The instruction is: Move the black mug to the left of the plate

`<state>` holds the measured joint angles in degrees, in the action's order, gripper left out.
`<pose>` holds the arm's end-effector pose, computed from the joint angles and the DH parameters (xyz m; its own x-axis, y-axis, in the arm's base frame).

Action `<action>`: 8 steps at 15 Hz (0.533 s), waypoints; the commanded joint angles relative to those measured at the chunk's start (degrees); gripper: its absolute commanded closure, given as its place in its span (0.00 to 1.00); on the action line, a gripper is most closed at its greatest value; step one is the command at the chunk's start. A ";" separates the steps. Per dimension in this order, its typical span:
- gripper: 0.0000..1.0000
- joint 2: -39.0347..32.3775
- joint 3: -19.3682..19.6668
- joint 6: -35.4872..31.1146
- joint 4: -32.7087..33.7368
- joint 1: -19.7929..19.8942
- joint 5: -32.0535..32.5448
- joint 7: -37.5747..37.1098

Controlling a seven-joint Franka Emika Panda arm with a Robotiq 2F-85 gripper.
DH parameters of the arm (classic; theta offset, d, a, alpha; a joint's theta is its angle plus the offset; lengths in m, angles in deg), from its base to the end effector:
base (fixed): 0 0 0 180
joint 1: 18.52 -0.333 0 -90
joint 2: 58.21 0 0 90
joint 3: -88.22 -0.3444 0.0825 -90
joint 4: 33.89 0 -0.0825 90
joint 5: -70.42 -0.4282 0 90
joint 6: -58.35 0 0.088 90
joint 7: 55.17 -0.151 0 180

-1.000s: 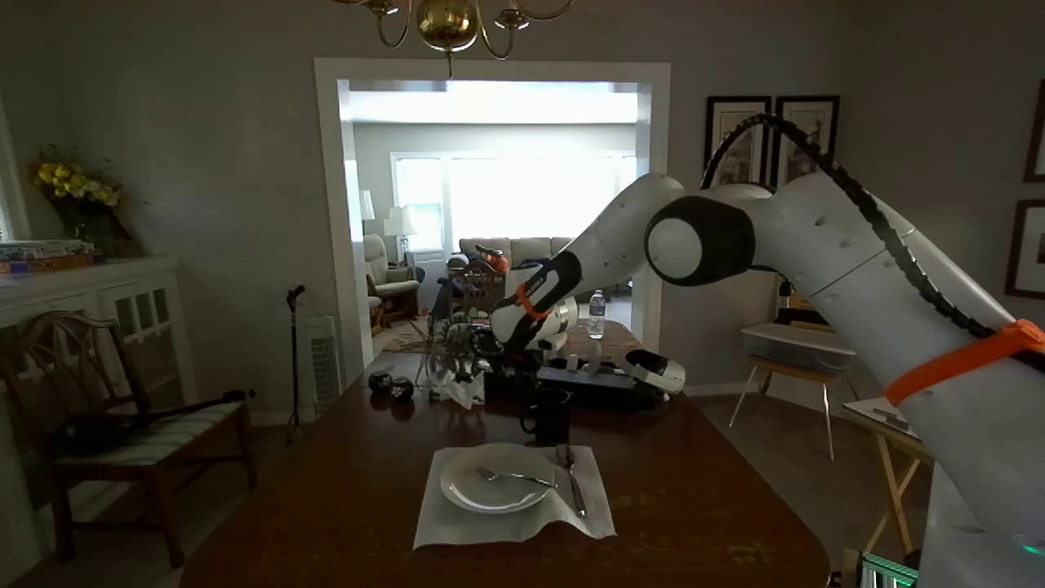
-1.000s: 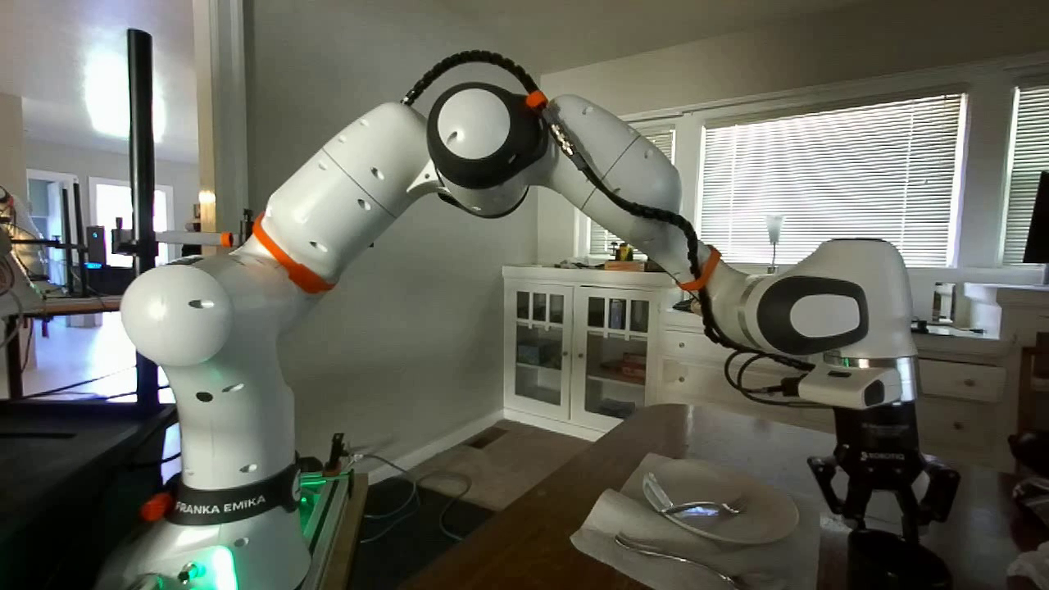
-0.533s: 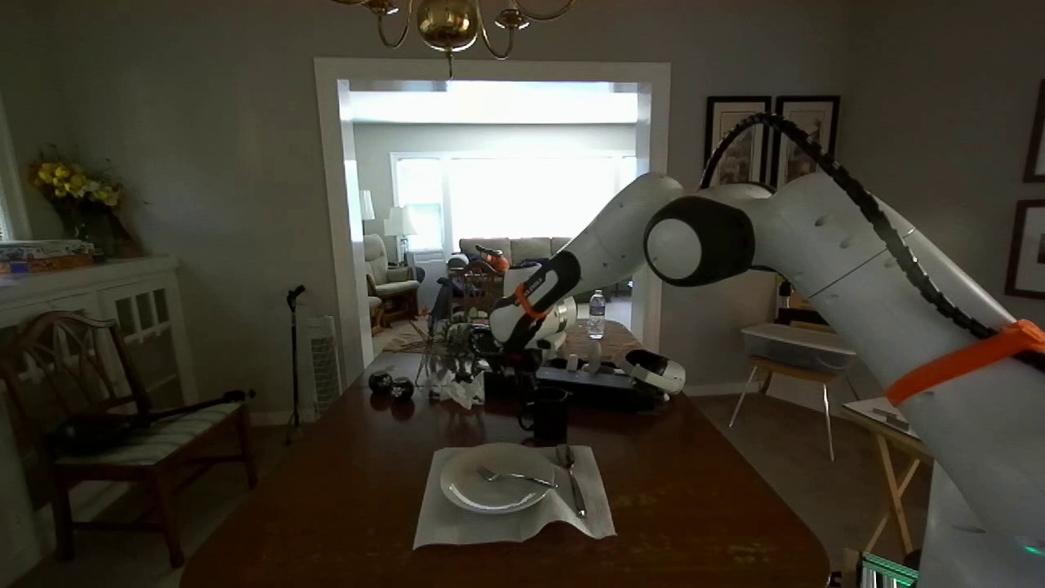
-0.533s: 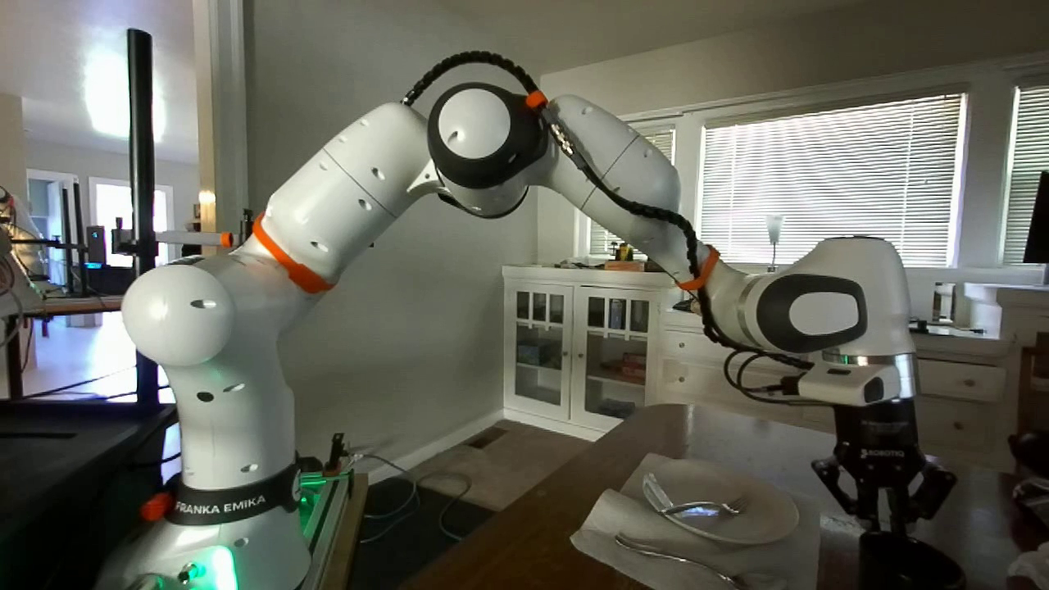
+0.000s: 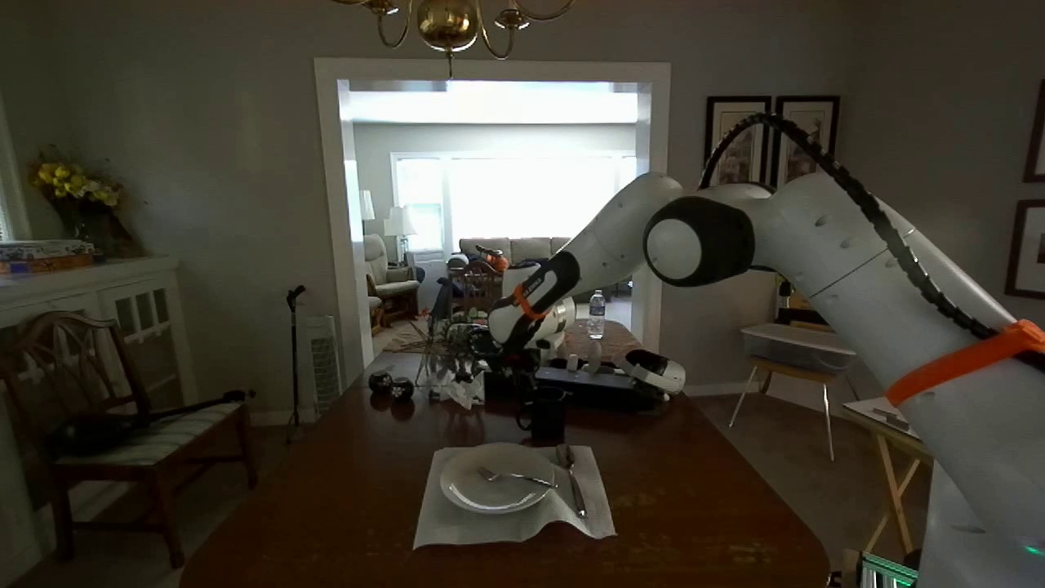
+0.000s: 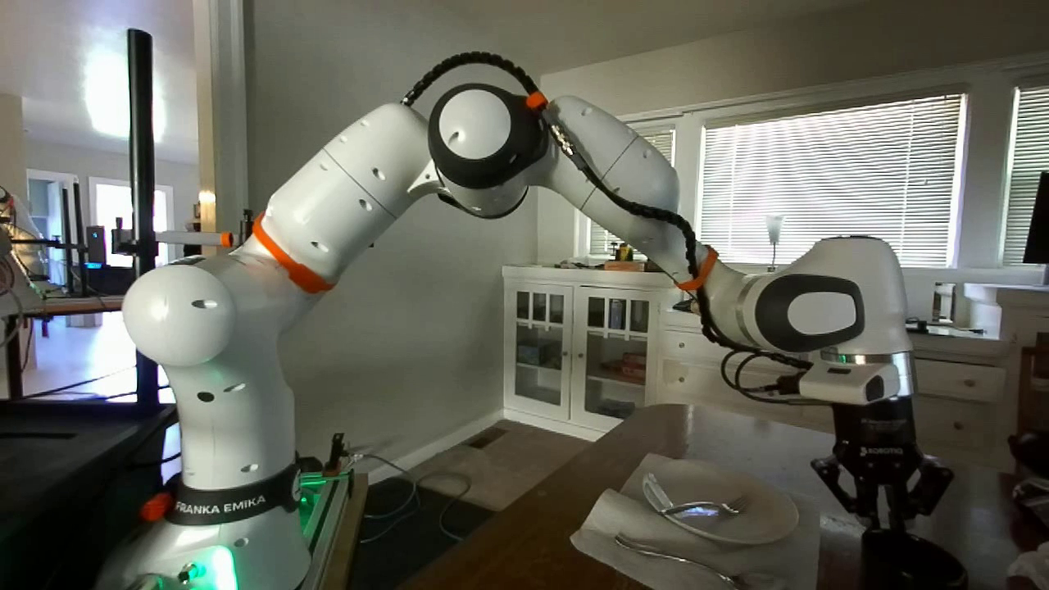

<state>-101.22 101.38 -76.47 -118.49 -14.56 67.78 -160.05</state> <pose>0.7662 -0.2047 0.2056 -0.4989 -0.8631 0.0784 -0.8601 0.4819 -0.1672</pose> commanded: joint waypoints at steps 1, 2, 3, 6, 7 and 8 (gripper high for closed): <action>0.95 2.32 0.51 -2.00 -1.98 -1.60 2.05 2.11; 0.95 2.50 0.84 -2.28 -1.97 -2.27 2.89 2.43; 0.95 2.73 0.97 -2.45 -1.96 -2.81 3.74 2.74; 0.95 3.74 0.70 -2.17 -1.91 -4.02 5.53 4.11; 0.95 4.01 0.53 -1.82 -1.82 -4.36 6.03 4.62; 0.95 4.19 0.55 -2.16 -1.90 -4.82 6.69 5.08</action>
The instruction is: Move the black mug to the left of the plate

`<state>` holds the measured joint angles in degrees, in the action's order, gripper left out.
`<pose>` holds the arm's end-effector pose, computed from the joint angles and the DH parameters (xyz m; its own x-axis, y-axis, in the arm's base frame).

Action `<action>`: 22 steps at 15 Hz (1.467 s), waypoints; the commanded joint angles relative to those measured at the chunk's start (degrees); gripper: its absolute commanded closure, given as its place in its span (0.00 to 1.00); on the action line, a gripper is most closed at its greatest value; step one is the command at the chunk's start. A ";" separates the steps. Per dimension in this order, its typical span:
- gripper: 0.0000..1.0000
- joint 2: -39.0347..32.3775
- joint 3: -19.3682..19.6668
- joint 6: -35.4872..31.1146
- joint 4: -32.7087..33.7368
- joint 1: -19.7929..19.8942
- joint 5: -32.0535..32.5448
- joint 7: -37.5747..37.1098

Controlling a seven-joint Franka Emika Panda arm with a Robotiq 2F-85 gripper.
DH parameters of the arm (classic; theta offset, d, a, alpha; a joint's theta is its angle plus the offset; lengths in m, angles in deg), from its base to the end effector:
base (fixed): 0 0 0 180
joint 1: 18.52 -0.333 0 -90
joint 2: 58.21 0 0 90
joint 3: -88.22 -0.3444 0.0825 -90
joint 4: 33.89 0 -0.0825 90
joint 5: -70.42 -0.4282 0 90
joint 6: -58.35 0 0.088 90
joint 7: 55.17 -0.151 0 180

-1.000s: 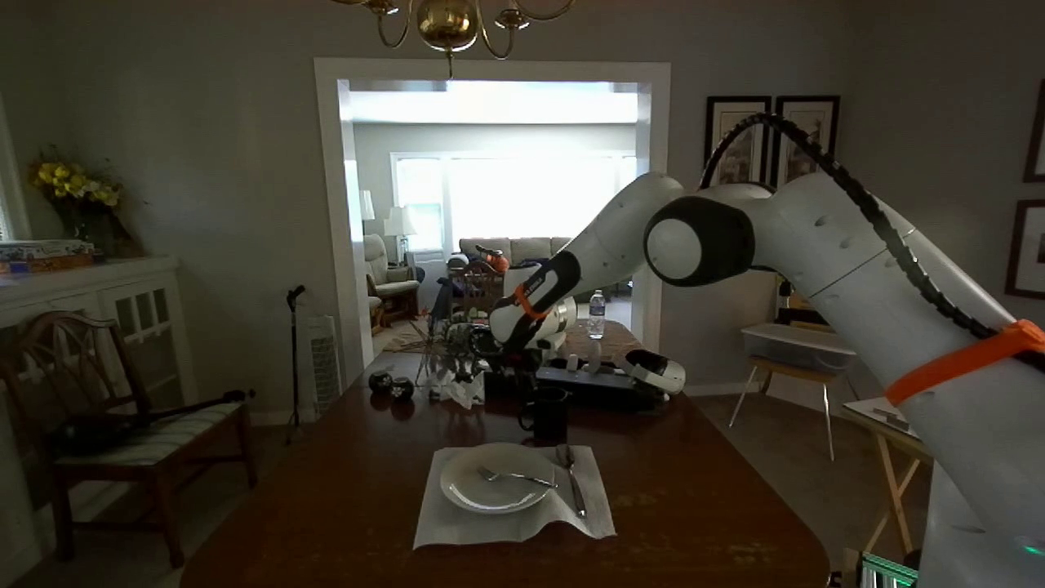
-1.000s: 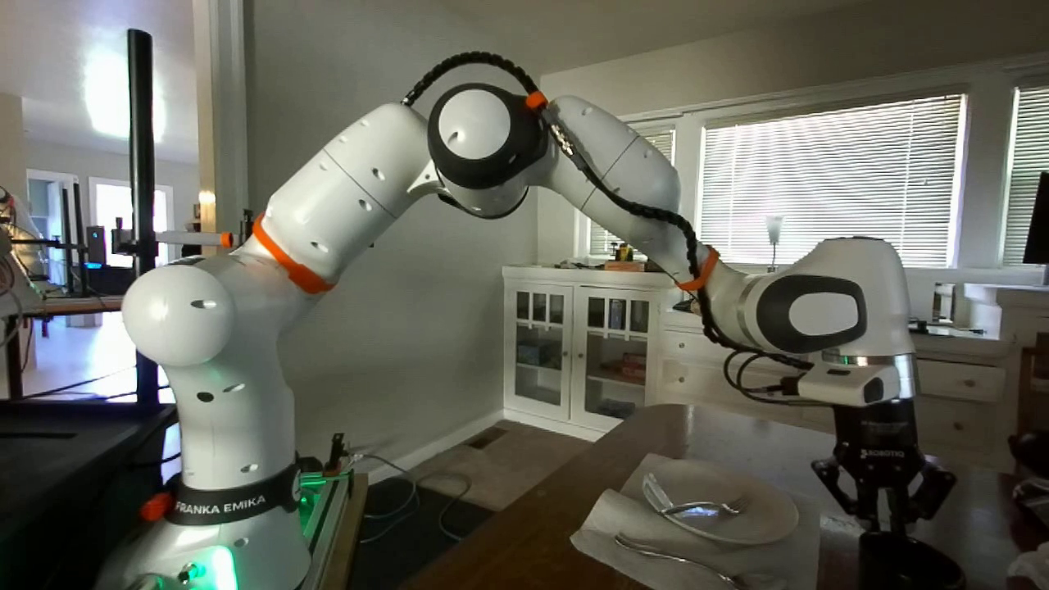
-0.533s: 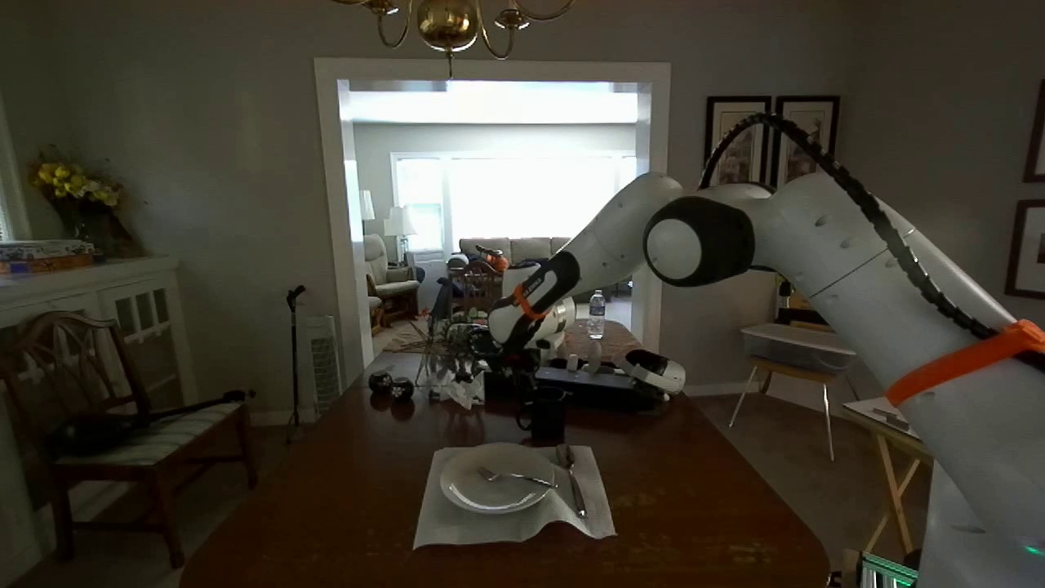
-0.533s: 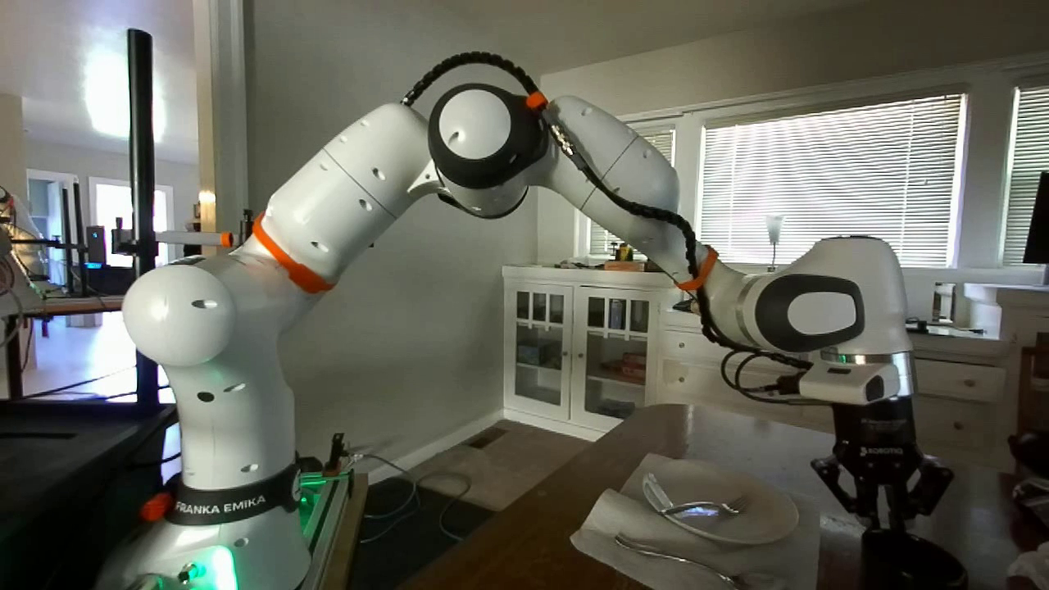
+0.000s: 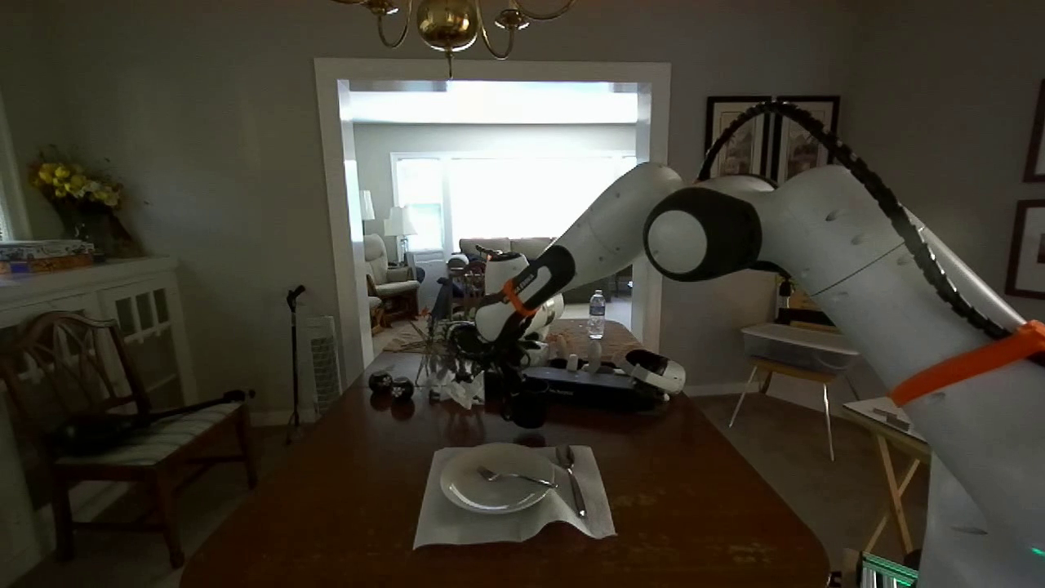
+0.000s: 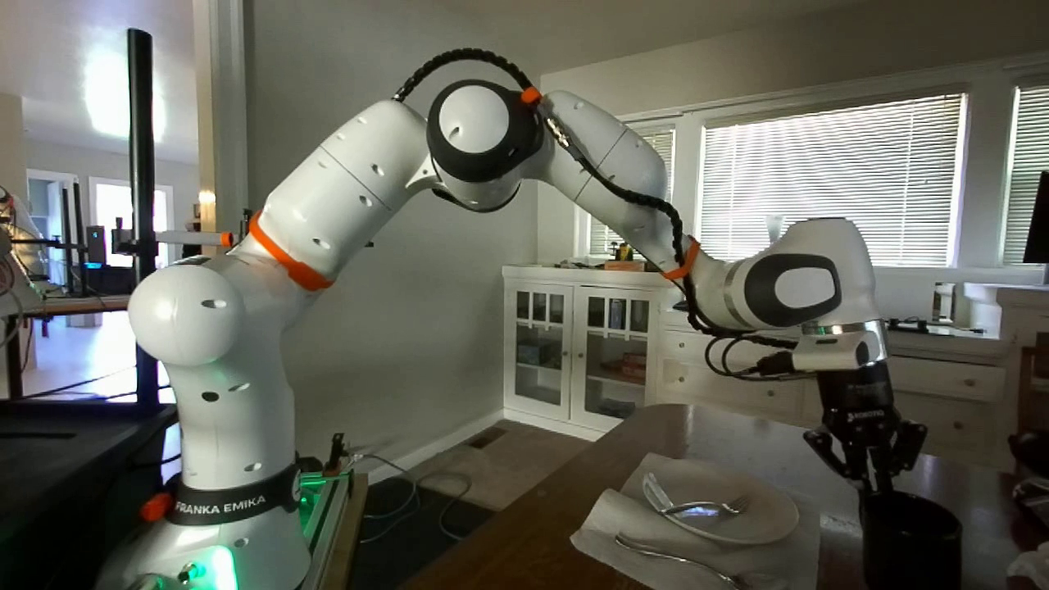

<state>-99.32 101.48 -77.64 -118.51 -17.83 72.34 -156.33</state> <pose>0.7822 -0.1654 0.2343 -0.3502 -0.9264 0.1387 -0.9236 0.3168 -0.2160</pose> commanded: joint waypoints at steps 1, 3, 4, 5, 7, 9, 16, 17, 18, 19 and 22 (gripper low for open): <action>0.95 2.71 0.41 -1.04 -2.14 -2.08 2.83 1.87; 0.95 3.58 -0.01 -1.51 -2.75 -2.65 3.82 3.72; 0.95 4.10 -0.25 -1.54 -3.05 -2.95 4.25 4.94; 0.95 4.62 -0.54 -1.56 -3.27 -3.24 4.58 6.30; 0.95 5.67 -1.12 -1.45 -3.66 -3.87 5.19 9.28; 0.95 6.80 -1.46 -1.47 -4.11 -4.78 6.12 11.73; 0.95 9.85 -2.61 -5.59 -7.73 -9.01 10.90 19.53; 0.95 10.33 -2.89 -6.95 -8.83 -9.59 11.70 20.84; 0.95 10.55 -3.14 -8.85 -9.92 -10.05 12.29 22.19; 0.95 11.19 -3.81 -10.77 -11.28 -10.36 12.42 24.10; 0.95 11.96 -4.66 -16.56 -14.61 -11.64 13.34 29.91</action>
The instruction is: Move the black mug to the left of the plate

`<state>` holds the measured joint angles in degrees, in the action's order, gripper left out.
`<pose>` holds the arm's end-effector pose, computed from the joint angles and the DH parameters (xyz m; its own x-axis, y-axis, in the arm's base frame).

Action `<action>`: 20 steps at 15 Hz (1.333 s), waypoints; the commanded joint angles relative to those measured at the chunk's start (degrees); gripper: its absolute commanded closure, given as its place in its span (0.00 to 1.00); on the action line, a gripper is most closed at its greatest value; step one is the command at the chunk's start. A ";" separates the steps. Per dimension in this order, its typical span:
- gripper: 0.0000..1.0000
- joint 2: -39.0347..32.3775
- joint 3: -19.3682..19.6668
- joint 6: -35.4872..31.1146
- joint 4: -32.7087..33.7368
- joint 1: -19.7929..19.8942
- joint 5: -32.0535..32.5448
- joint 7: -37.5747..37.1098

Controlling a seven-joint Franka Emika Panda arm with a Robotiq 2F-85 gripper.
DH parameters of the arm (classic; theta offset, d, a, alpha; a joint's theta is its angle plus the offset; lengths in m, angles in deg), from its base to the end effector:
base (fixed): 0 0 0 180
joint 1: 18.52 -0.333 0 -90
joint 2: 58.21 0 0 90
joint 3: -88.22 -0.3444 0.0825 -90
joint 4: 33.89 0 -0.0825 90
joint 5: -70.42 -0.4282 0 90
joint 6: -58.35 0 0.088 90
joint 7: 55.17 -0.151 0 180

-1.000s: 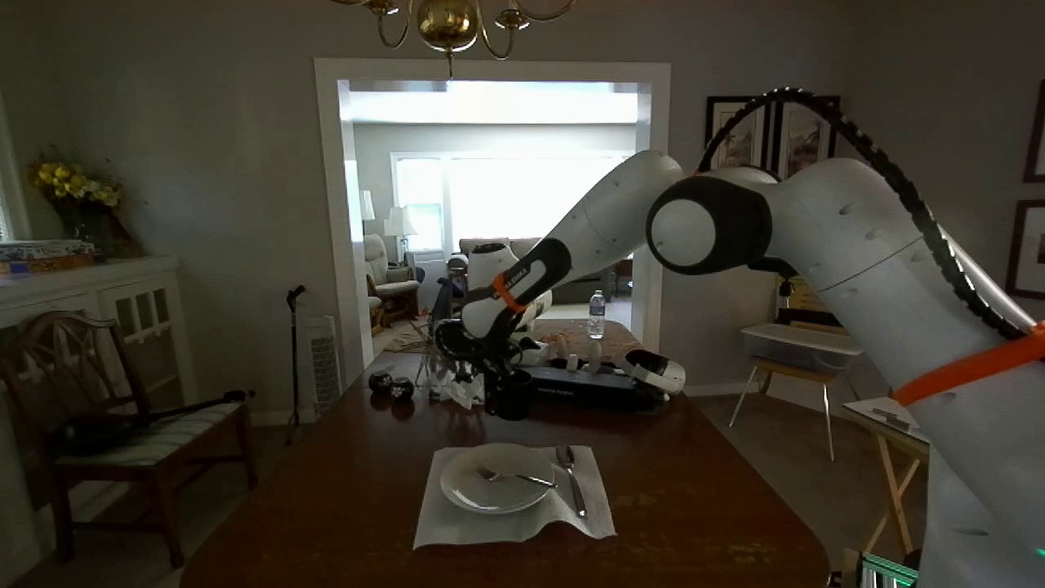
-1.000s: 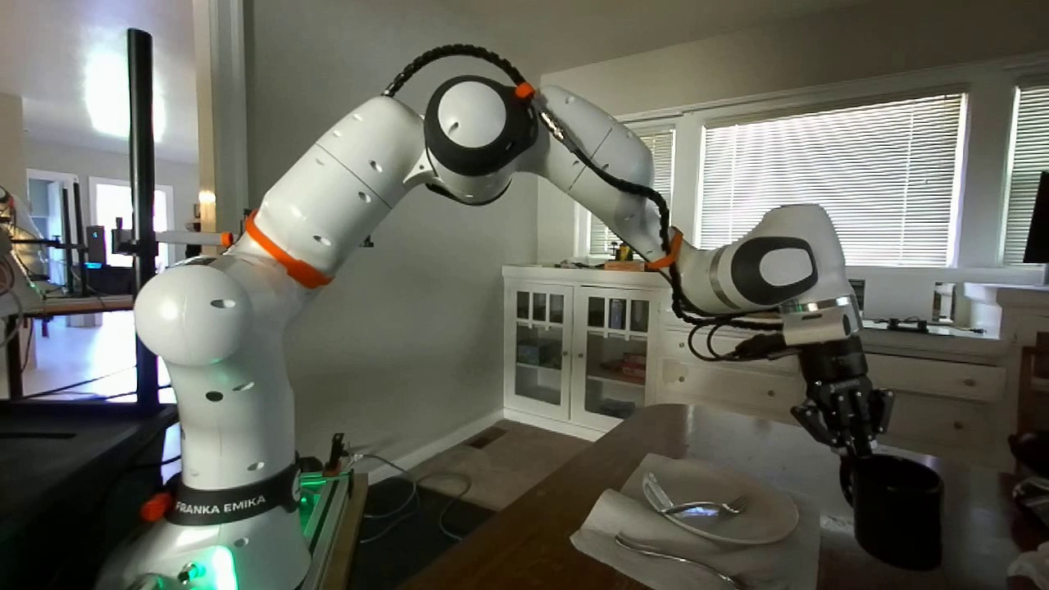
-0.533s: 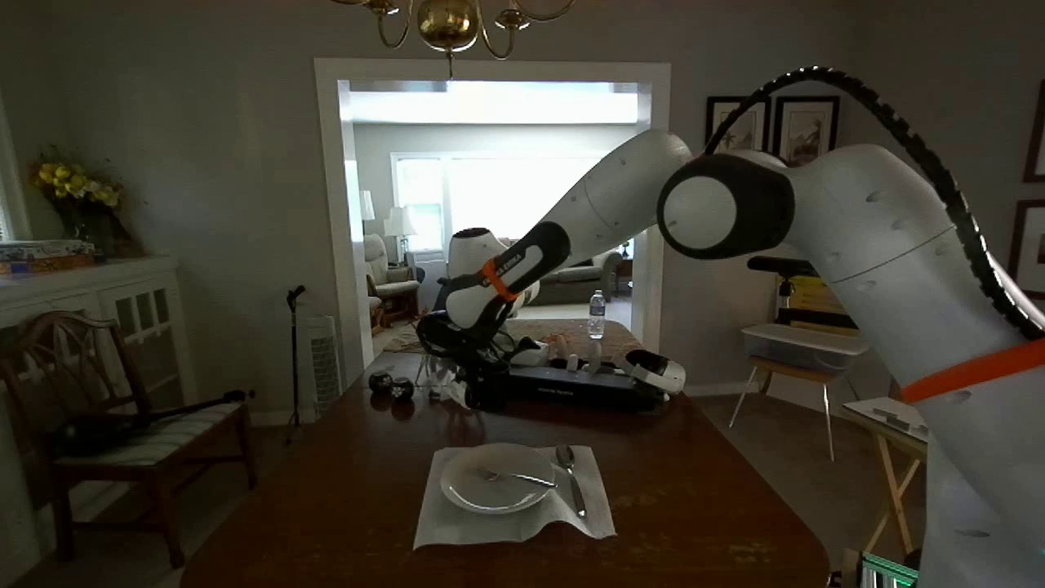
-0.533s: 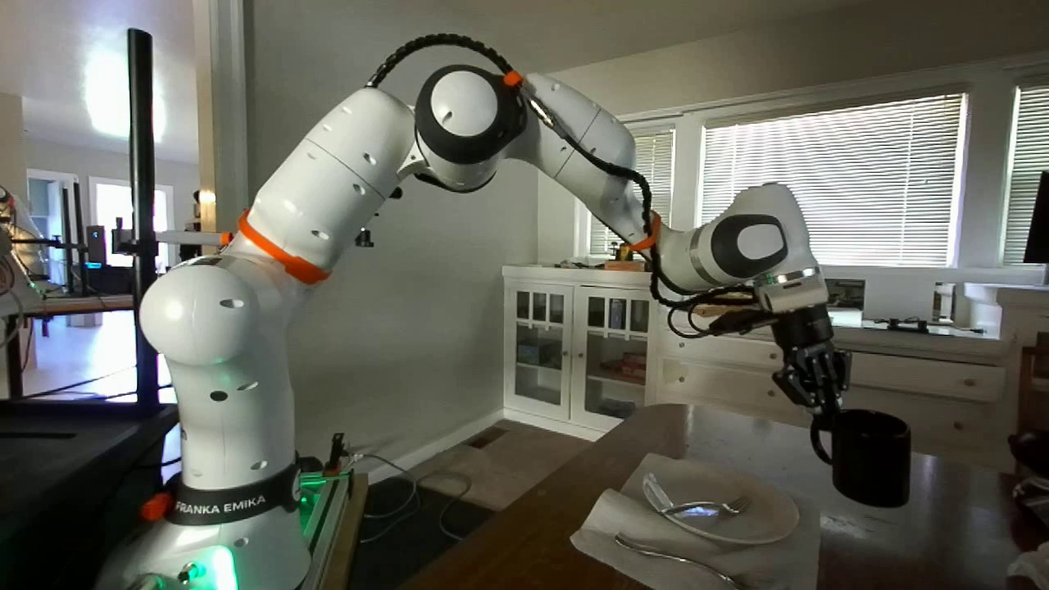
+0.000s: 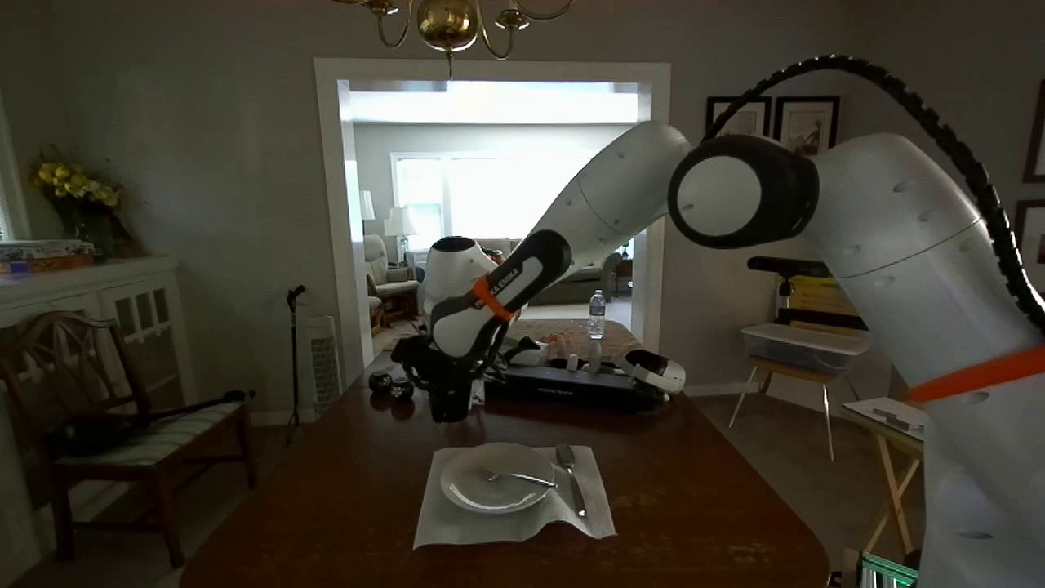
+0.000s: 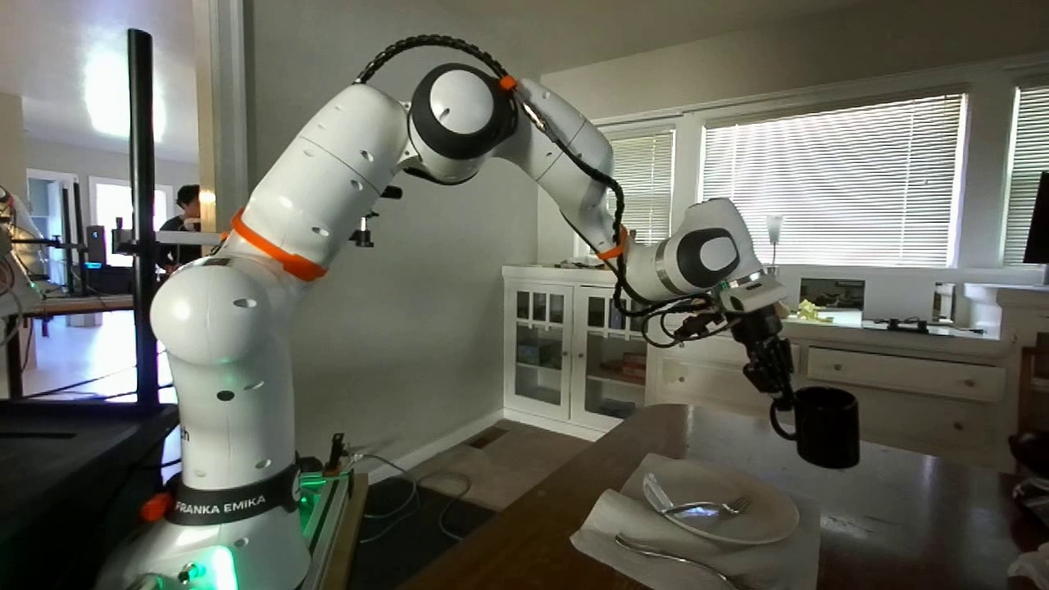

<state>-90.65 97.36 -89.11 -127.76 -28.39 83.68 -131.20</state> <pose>0.7849 0.0238 0.2882 0.3845 -0.8584 0.3397 -0.8404 -0.4777 -0.2558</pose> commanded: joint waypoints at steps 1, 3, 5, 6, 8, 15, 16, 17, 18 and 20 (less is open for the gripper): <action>0.95 3.58 -0.87 -6.21 -6.32 -1.43 2.12 7.20; 0.95 4.54 -1.46 -7.42 -8.24 -2.10 1.87 11.49; 0.95 5.60 -1.74 -8.25 -10.07 -2.76 0.96 13.89; 0.80 2.23 -0.95 -6.39 -6.14 -2.90 -0.23 12.29; 0.80 3.20 -1.14 -6.61 -7.47 -3.30 -0.14 13.20; 0.95 3.40 -3.75 -9.72 -7.58 -2.04 -1.90 17.39; 0.95 3.09 -4.32 -10.57 -6.99 -2.12 -1.62 19.75; 0.95 3.11 -5.85 -11.86 -6.85 -1.47 -2.32 23.54; 0.95 3.09 -6.66 -11.96 -6.56 -1.48 -2.61 26.54; 0.95 3.21 -9.46 -11.58 -6.12 -0.74 -4.85 33.88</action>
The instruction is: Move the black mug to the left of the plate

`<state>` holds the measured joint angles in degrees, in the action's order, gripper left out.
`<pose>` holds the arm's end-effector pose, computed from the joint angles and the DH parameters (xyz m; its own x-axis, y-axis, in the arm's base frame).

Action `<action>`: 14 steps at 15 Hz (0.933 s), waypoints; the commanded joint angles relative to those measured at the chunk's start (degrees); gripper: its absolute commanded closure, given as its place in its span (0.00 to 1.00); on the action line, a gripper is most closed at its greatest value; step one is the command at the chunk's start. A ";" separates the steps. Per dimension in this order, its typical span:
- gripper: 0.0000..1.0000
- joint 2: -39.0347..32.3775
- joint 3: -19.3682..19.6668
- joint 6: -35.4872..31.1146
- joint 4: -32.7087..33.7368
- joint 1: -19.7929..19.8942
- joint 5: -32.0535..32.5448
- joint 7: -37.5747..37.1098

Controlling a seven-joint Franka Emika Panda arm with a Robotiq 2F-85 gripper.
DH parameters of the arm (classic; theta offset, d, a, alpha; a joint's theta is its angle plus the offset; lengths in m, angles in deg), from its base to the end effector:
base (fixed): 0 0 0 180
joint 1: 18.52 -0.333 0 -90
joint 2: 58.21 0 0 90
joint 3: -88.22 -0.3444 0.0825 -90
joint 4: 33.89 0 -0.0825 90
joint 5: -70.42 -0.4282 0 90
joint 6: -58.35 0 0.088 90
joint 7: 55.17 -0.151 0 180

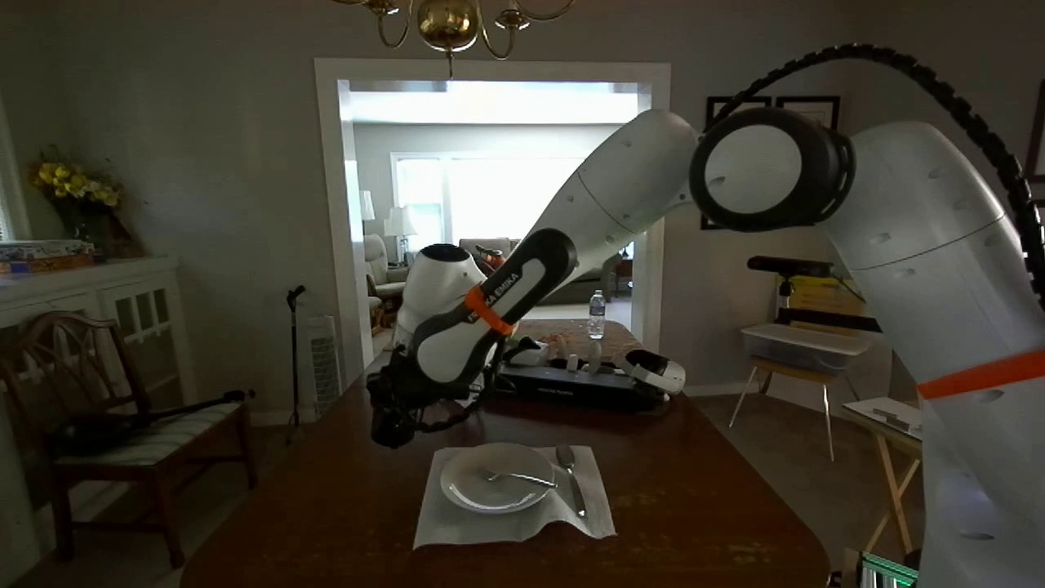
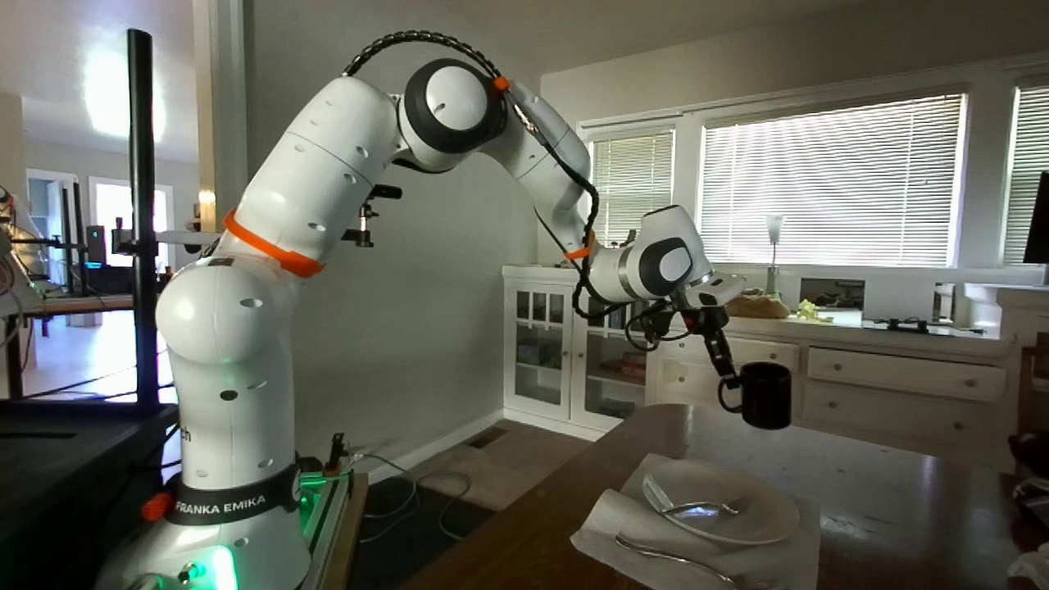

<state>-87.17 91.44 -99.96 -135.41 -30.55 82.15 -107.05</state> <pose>0.7557 0.1266 0.2867 0.7363 -0.5315 0.4188 -0.4747 -0.8468 -0.2400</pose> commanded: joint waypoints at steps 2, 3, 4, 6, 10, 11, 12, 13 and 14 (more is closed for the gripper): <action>0.95 -0.27 -6.15 0.42 1.89 1.76 -6.04 17.22; 0.95 -0.24 -7.42 0.81 1.82 2.05 -7.57 21.25; 0.95 -0.01 -8.49 1.64 1.48 2.29 -8.96 25.25; 0.95 0.41 -9.17 3.59 1.16 2.25 -11.12 31.20; 0.95 0.71 -8.79 6.83 0.44 2.33 -11.43 38.14; 0.95 0.70 -8.83 7.36 0.27 2.52 -11.37 39.69; 0.95 0.61 -9.18 7.51 0.09 2.87 -11.42 41.64; 0.95 0.48 -9.27 7.59 0.01 2.99 -11.15 43.38; 0.95 0.32 -9.34 7.83 0.07 2.97 -10.93 44.77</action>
<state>-87.27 83.21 -93.30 -135.03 -28.44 72.08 -67.51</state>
